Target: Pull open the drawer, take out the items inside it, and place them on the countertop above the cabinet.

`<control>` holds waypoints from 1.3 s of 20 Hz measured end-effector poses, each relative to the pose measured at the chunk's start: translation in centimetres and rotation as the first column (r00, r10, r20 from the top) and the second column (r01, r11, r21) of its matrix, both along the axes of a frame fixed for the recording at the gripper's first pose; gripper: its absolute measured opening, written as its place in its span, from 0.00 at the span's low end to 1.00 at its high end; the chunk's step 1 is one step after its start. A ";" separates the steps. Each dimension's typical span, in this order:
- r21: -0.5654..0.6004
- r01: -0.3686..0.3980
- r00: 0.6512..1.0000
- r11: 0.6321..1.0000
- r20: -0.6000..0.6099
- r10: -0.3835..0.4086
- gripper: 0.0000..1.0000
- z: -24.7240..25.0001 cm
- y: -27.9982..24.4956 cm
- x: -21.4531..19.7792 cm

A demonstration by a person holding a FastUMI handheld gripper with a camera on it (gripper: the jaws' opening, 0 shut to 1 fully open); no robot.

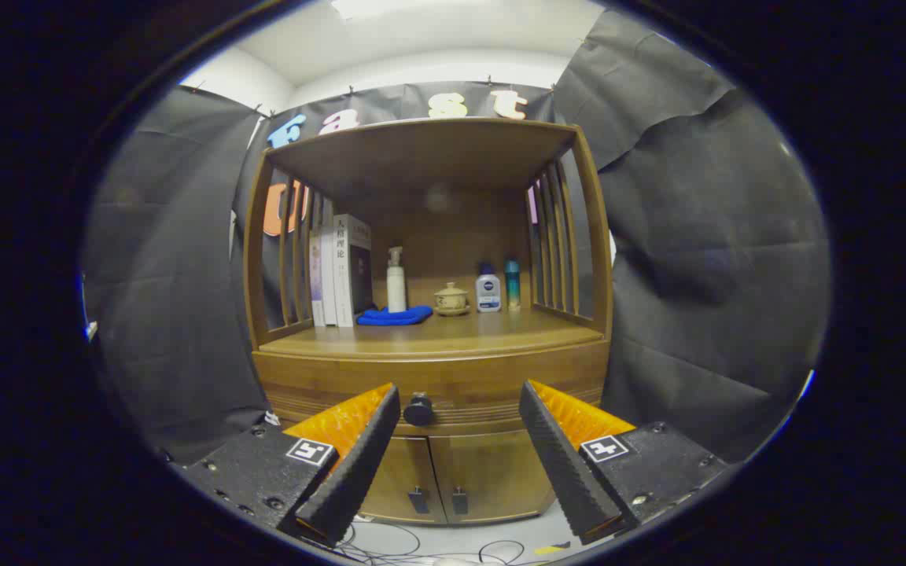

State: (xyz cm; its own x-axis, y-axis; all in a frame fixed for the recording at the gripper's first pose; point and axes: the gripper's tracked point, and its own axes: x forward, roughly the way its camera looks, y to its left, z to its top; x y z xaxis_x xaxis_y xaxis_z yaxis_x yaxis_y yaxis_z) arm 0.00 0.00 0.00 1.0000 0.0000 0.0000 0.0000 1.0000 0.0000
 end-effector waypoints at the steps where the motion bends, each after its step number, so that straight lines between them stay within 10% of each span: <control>1: -0.006 -0.003 1.000 1.000 -0.003 0.003 0.99 0.0 0.1 0.1; 26: -0.072 -0.046 0.998 0.996 -0.044 0.043 0.99 -7.5 1.7 5.0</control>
